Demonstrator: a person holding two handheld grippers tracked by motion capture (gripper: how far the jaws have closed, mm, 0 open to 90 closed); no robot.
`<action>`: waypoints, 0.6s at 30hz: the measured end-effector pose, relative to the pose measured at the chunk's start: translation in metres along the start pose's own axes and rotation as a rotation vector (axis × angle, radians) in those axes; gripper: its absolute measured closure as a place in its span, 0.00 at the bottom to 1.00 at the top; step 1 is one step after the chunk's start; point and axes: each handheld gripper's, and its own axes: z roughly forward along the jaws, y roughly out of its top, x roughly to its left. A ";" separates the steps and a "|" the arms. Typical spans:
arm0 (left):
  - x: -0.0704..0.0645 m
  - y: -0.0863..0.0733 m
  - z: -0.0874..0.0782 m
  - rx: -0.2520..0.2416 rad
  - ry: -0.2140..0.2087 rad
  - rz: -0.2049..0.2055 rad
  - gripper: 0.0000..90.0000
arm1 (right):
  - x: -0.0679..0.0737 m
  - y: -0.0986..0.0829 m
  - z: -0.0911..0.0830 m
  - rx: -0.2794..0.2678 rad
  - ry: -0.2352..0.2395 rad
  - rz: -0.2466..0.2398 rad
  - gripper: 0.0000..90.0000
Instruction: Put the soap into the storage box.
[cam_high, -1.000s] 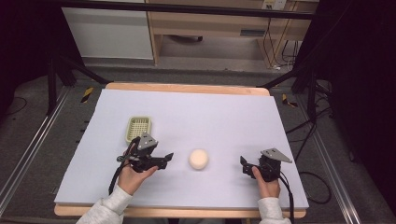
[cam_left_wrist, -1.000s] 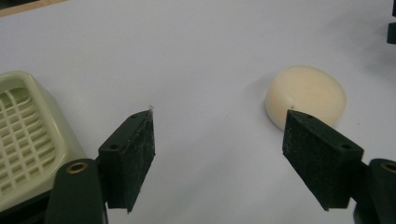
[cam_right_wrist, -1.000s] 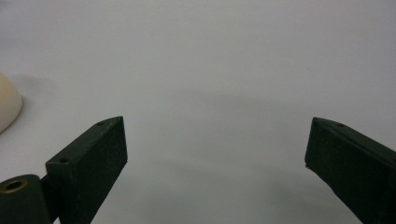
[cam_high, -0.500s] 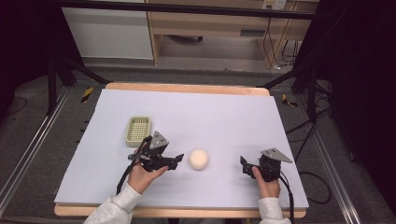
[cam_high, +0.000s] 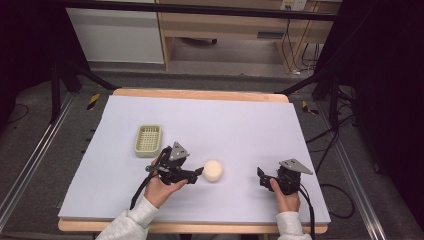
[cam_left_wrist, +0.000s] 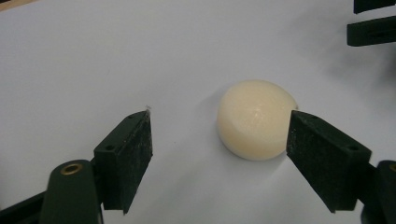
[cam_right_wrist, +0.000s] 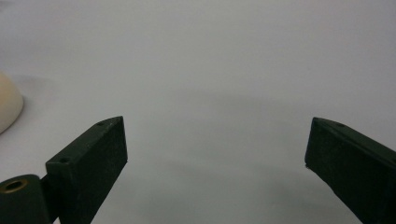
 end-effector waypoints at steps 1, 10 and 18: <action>-0.001 0.000 0.002 -0.001 0.001 0.002 0.25 | 0.000 0.000 0.000 0.000 0.000 0.000 0.07; -0.010 0.002 0.013 0.013 -0.015 0.014 0.23 | 0.000 0.000 0.000 0.000 0.001 0.000 0.07; -0.014 0.004 0.021 0.023 -0.021 0.018 0.21 | 0.000 0.000 0.000 0.001 0.002 0.000 0.07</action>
